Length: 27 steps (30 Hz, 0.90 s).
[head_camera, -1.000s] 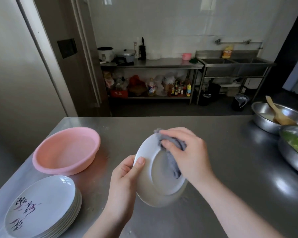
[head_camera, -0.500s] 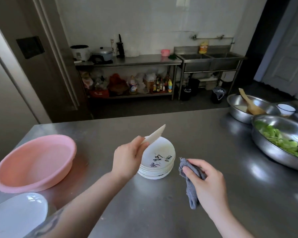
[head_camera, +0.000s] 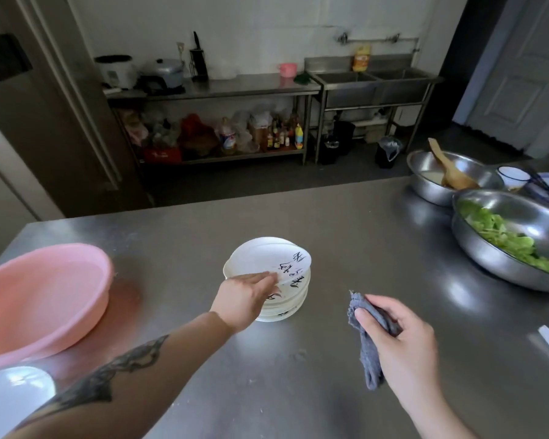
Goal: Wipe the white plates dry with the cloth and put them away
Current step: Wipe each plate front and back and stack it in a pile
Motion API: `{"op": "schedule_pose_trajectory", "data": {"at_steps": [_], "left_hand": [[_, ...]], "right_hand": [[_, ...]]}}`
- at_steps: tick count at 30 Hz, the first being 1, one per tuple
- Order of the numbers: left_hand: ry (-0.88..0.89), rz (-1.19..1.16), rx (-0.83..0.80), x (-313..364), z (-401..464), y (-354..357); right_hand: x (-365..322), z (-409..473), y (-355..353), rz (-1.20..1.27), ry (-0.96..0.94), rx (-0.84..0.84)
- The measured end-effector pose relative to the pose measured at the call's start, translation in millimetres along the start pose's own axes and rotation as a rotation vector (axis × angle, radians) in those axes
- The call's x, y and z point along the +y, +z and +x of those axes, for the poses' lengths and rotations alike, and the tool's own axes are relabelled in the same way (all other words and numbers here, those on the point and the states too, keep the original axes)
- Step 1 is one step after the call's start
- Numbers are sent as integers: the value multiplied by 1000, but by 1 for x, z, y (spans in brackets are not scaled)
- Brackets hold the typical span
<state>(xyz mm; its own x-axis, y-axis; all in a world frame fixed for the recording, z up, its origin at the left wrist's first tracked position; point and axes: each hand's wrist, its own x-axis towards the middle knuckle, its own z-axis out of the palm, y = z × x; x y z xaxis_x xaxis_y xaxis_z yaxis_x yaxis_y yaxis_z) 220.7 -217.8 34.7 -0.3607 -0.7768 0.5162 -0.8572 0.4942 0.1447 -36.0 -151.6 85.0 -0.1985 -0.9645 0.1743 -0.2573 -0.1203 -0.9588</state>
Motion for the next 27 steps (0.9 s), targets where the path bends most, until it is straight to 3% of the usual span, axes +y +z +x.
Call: {"op": "schedule_pose_trajectory", "data": {"at_steps": [4, 7, 27], "left_hand": [[-206, -169, -211, -4, -3, 7], [-252, -219, -304, -7, -7, 12], [-329, -115, -432, -12, -14, 14]], "right_hand": [[5, -2, 5, 5, 16, -21], [6, -3, 8, 20, 21, -32], [0, -11, 10, 80, -18, -82]]}}
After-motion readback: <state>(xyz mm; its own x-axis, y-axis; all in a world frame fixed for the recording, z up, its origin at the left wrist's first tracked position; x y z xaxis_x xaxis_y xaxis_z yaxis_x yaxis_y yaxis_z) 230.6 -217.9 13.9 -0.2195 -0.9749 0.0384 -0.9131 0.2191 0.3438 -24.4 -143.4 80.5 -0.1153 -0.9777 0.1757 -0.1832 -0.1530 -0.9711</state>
